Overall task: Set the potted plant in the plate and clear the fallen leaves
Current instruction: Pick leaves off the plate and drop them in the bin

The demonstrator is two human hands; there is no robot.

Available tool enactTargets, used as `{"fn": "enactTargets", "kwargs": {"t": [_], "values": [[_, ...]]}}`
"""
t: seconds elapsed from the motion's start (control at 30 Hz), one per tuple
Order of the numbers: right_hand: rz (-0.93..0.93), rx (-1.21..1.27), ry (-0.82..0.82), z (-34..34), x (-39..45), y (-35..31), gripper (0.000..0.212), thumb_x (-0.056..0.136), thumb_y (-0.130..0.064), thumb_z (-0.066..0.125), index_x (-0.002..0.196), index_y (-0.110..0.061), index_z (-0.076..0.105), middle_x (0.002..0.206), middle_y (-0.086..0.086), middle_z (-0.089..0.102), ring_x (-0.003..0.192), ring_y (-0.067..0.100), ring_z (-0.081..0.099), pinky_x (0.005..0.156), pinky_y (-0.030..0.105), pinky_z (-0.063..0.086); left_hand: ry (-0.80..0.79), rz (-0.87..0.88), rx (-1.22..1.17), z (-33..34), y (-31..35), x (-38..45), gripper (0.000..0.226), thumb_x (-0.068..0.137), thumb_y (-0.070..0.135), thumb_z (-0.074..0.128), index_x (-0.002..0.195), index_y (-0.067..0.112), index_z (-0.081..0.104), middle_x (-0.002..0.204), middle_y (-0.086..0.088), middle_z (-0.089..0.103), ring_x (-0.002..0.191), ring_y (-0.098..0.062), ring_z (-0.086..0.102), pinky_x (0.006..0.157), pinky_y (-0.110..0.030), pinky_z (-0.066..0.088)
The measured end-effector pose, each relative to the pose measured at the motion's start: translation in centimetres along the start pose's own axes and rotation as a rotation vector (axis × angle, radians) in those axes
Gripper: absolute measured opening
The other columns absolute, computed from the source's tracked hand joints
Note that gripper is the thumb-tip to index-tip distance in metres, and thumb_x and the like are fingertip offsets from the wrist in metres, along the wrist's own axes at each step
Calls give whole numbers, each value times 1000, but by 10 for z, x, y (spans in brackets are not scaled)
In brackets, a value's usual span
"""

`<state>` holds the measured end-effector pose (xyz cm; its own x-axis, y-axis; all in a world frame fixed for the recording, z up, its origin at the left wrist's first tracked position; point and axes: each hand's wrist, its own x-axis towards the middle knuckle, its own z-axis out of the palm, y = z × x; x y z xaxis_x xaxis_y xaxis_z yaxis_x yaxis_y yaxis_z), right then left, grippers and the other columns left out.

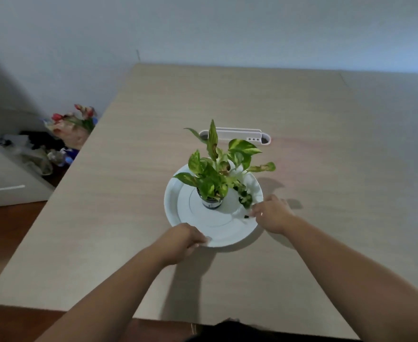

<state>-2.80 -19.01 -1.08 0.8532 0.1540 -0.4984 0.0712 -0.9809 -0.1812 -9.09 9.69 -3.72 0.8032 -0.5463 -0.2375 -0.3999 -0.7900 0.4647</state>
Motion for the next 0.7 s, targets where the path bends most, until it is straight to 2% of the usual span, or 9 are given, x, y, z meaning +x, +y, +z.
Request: {"fn": "enactTargets", "kwargs": {"t": [0.07, 0.13, 0.23, 0.37, 0.5, 0.53, 0.6, 0.7], "values": [[-72, -38, -1, 8, 1, -6, 40, 84, -28, 46, 117, -44, 62, 139, -4, 52, 141, 20, 24, 113, 40, 21, 24, -35, 28, -10, -18, -4, 27, 88, 13, 56, 107, 20, 74, 112, -1, 72, 106, -23, 62, 89, -31, 49], [-100, -21, 7, 16, 2, -11, 42, 82, -30, 46, 117, -47, 61, 145, -9, 48, 144, 19, 21, 116, 40, 17, 54, -107, 49, -17, -37, -4, 31, 91, 13, 55, 114, 24, 71, 121, 3, 69, 116, -18, 58, 97, -27, 44], [-83, 91, 13, 26, 2, -26, 40, 85, -28, 49, 116, -49, 62, 142, -9, 49, 140, 18, 29, 114, 39, 26, 121, -193, 63, -21, -65, 1, 32, 94, 14, 54, 118, 28, 69, 127, 6, 65, 124, -18, 53, 103, -28, 41], [-57, 151, 34, 34, 1, -46, 36, 82, -35, 57, 114, -51, 62, 124, -5, 52, 120, 18, 47, 103, 34, 40, 180, -257, 85, -27, -74, 12, 34, 92, 12, 50, 116, 27, 69, 124, 5, 65, 122, -20, 52, 101, -31, 43], [-110, 106, 74, 35, -2, -69, 35, 85, -41, 58, 119, -49, 61, 99, -9, 49, 115, 20, 48, 100, 31, 38, 42, -89, 96, -18, -45, 18, 31, 92, 15, 50, 116, 23, 68, 122, 1, 65, 117, -21, 55, 94, -38, 49], [-135, 87, 85, 36, -2, -75, 36, 85, -43, 58, 121, -46, 61, 99, -12, 53, 116, 18, 46, 99, 30, 36, 50, -51, 90, -13, -38, 17, 31, 93, 21, 51, 119, 23, 66, 124, 1, 65, 117, -22, 56, 92, -38, 50], [-171, 37, 87, 36, 1, -83, 38, 84, -45, 58, 122, -41, 61, 116, -12, 63, 119, 17, 44, 99, 30, 35, 117, -26, 37, -1, -31, 14, 32, 92, 26, 54, 122, 24, 64, 126, 1, 64, 116, -23, 57, 89, -37, 52], [-156, -10, 57, 31, 10, -72, 42, 77, -46, 63, 119, -39, 64, 125, -13, 63, 121, 17, 48, 102, 33, 39, 185, -51, -23, 6, -35, 14, 29, 93, 23, 55, 119, 25, 67, 122, 2, 65, 114, -23, 57, 89, -35, 50]]}}
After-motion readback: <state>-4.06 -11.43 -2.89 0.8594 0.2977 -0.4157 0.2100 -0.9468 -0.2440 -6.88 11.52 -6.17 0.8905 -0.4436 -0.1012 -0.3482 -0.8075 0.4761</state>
